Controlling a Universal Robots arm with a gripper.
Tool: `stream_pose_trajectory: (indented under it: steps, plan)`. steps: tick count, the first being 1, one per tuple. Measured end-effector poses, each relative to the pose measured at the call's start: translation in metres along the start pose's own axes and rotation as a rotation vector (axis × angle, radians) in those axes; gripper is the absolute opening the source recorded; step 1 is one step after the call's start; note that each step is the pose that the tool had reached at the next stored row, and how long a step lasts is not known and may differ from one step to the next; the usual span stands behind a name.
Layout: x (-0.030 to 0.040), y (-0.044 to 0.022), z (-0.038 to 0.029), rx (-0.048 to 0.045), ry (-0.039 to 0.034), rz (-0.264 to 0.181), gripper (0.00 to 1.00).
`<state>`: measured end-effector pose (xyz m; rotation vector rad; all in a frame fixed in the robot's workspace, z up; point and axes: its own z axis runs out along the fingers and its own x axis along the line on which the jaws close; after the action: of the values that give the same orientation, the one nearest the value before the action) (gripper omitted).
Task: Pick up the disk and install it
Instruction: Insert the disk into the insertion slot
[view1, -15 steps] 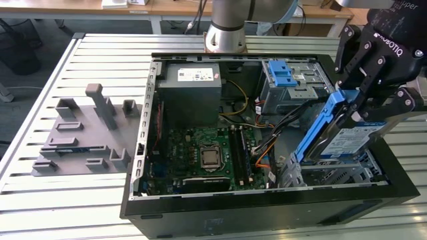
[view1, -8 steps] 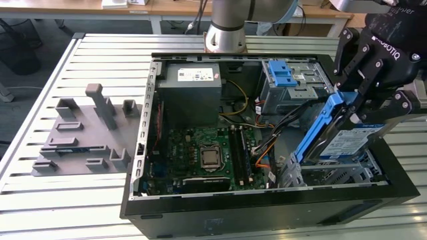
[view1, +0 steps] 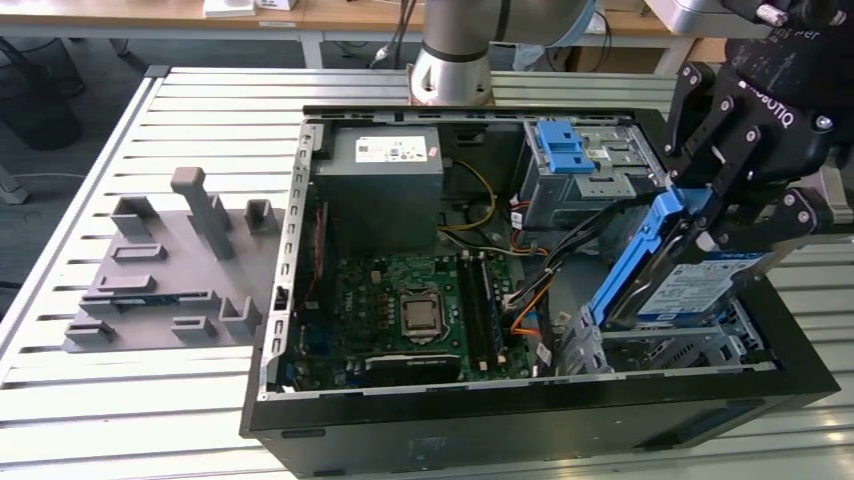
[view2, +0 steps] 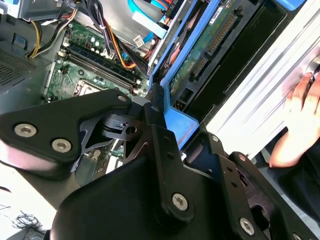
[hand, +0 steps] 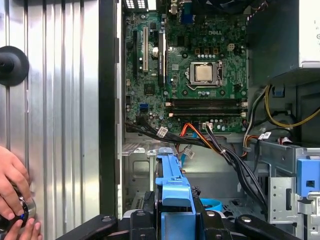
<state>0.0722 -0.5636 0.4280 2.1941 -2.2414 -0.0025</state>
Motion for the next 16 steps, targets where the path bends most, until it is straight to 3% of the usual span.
stream_pose_trajectory:
  steps: [16]
  plan:
    - [0.0003,-0.0004,0.0087,0.0,0.0,0.0,0.36]
